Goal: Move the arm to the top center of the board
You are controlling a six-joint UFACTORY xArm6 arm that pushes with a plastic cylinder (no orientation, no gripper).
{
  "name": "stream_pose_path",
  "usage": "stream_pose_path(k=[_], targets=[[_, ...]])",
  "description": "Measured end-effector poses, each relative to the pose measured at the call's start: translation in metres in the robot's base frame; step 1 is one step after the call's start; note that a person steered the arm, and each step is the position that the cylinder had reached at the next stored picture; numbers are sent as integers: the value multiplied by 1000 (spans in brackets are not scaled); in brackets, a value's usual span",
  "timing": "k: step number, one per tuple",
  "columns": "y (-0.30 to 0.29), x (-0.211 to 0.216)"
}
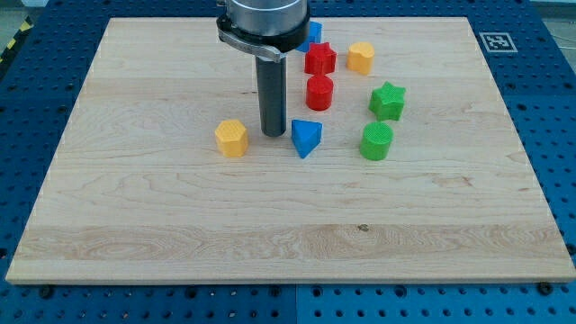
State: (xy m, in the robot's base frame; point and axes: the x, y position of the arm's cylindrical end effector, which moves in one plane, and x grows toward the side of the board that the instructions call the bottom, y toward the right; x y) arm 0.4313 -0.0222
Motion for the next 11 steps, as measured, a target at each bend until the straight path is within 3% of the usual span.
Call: stream_pose_path(k=[3, 8, 11], targets=[[0, 36], [54, 37], [23, 57]])
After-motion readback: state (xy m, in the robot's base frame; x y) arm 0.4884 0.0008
